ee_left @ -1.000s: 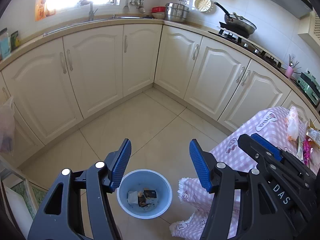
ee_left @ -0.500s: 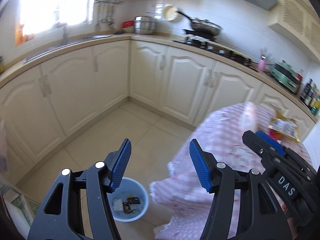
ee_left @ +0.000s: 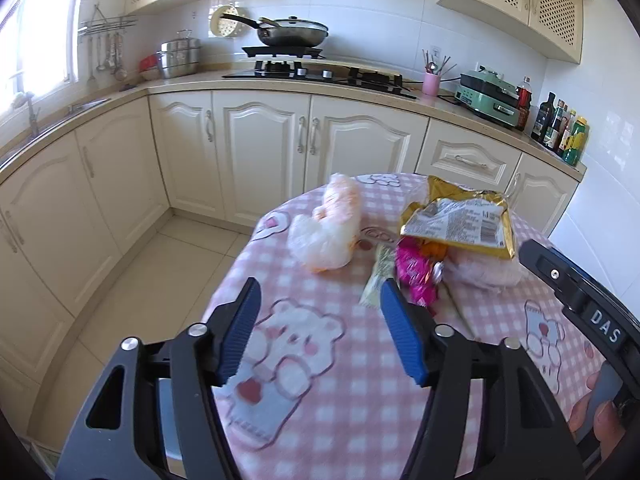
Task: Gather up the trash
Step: 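Move both tools back toward the table, then grasp the white plastic bag with the left tool while the right tool grasps the gold chip bag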
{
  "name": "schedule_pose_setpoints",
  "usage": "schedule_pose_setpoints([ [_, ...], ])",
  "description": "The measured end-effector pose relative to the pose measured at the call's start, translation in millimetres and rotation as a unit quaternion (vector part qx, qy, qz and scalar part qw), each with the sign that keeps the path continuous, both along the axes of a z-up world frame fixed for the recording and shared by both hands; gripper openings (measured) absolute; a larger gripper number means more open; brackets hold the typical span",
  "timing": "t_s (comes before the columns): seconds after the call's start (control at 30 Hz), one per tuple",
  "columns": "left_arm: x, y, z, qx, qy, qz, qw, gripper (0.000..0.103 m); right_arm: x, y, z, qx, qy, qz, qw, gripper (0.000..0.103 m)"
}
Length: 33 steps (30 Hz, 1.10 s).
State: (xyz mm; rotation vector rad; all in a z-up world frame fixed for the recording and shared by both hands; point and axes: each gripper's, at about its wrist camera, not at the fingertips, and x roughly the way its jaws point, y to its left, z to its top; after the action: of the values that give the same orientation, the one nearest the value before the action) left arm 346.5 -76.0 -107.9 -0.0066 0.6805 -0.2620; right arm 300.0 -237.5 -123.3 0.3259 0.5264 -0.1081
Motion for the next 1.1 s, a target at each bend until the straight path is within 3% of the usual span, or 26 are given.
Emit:
schedule_pose_setpoints([
  [0.07,7.8,-6.7,-1.1,-0.001,0.0,0.003,1.0,0.071,3.9,-11.9,-2.9,0.004,0.001,-0.01,1.0,0.054],
  [0.27,42.6,-15.2,-8.1,-0.004,0.013,0.009,0.9999,0.072,38.9,-41.5,-9.4,0.021,0.016,-0.028,0.999,0.062],
  [0.6,92.6,-12.5,-33.2,-0.015,0.038,0.015,0.9991,0.072,85.5,-52.2,-32.5,0.033,0.064,-0.019,0.997,0.062],
  [0.67,100.4,-12.8,-40.2,-0.015,0.046,0.017,0.9987,0.072,87.9,-50.6,-37.0,0.025,0.074,-0.012,0.997,0.034],
  [0.8,109.6,-16.9,-52.5,-0.02,0.065,0.013,0.9976,0.071,87.4,-45.6,-37.6,0.006,0.081,-0.004,0.997,0.023],
  [0.87,111.4,-18.7,-54.6,-0.033,0.071,0.002,0.997,0.062,85.9,-43.2,-36.8,0.0,0.078,-0.003,0.997,0.018],
  [1.0,109.8,-20.3,-51.2,-0.047,0.066,-0.016,0.9966,0.02,83.0,-39.0,-31.8,-0.007,0.067,-0.003,0.998,0.01],
  [1.1,102.8,-18.6,-42.8,-0.056,0.052,-0.022,0.9969,0.006,80.1,-34.4,-25.5,-0.01,0.053,0.001,0.999,0.005],
])
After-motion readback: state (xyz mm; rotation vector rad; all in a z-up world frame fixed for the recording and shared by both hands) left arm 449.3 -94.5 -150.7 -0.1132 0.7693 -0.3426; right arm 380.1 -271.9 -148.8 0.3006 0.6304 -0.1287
